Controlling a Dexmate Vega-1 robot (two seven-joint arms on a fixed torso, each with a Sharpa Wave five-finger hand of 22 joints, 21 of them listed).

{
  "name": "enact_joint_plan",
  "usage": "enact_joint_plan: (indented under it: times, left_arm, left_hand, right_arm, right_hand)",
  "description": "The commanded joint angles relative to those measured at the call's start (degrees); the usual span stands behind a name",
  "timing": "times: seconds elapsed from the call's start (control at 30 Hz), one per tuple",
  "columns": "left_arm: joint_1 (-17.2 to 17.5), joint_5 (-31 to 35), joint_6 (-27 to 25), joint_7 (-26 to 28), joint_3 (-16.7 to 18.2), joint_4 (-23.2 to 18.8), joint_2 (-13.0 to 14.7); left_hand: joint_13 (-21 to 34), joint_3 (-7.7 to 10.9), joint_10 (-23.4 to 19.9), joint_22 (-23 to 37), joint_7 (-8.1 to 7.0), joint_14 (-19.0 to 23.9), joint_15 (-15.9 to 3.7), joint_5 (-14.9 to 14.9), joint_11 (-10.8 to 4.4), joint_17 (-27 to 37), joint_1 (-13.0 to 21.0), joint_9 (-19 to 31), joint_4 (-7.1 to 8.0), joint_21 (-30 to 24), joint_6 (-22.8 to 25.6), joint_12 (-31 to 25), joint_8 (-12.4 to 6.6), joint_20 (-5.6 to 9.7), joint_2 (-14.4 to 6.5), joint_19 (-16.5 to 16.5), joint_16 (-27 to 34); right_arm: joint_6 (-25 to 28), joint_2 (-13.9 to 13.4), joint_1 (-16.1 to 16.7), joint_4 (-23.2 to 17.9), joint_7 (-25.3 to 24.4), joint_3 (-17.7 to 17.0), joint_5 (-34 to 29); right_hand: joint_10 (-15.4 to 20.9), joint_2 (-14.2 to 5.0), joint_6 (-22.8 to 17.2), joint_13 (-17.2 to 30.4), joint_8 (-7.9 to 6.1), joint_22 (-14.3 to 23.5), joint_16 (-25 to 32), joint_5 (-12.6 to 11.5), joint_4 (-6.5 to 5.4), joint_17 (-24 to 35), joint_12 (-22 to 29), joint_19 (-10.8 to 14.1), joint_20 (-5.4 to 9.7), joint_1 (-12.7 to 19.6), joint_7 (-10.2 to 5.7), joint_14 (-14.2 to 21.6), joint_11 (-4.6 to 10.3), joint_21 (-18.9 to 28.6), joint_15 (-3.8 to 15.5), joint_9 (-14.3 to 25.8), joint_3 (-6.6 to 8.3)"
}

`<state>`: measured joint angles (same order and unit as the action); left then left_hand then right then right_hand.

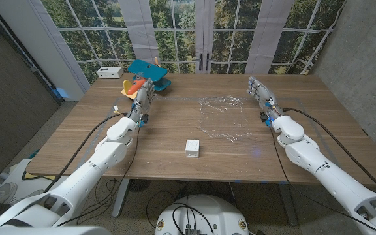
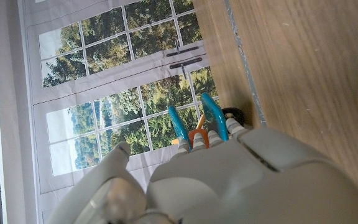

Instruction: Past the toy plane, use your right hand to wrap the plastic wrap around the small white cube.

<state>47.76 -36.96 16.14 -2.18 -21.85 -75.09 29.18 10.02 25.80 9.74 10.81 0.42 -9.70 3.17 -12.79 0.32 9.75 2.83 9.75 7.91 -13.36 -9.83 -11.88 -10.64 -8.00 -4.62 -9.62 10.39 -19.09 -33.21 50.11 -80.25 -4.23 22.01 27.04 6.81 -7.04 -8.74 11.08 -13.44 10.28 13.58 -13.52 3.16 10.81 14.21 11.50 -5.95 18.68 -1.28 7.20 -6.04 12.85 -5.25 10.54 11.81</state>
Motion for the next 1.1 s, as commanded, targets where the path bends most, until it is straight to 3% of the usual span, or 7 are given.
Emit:
enact_joint_plan:
  times: [0.03,0.33,1.1]
  left_arm:
    - [-0.2,0.1,-0.8,-0.5,-0.5,-0.7,0.2]
    - [-0.2,0.2,-1.0,-0.7,-0.7,-1.2,0.3]
    - [-0.4,0.1,-1.0,-1.6,-0.8,-1.2,0.5]
  left_hand:
    - [0.3,0.28,12.3,0.1,-0.41,-11.8,0.17,-0.2,0.51,0.1,0.1,0.2,-0.18,-0.5,-11.7,-0.3,-0.5,-0.52,-1.4,-0.9,0.3]
    - [0.3,0.2,11.3,0.1,-0.32,-11.2,0.28,-0.2,0.74,0.1,0.2,0.2,-0.26,-0.5,-10.6,-0.5,-0.69,-0.68,-1.3,-0.4,0.4]
    - [0.3,0.02,10.6,0.1,-0.17,-10.6,0.38,-0.3,1.03,0.1,0.3,0.2,-0.42,-0.5,-9.5,-0.5,-0.65,-0.73,-1.1,0.1,0.2]
  right_arm:
    - [1.1,-4.2,1.6,-6.3,-5.4,0.6,-9.8]
    - [3.2,-7.2,2.4,-11.7,-7.0,0.8,-15.8]
    - [7.4,-11.7,2.8,-22.7,-7.4,1.6,-28.7]
  right_hand:
    - [2.4,-0.07,-2.5,0.3,-0.68,0.2,0.6,0.5,0.98,0.2,0.6,1.2,-0.02,1.1,0.29,1.9,-0.16,0.6,0.14,0.3,0.55]
    - [6.3,-0.17,-5.5,0.3,-0.96,0.2,0.9,0.8,1.91,0.2,1.4,2.8,0.43,2.0,0.82,4.6,-0.31,0.9,0.83,0.2,1.35]
    - [8.2,-0.03,-7.2,0.3,-0.88,0.2,0.9,1.0,2.86,0.1,1.4,3.8,0.57,3.0,0.54,6.2,0.34,1.0,1.68,0.2,2.04]
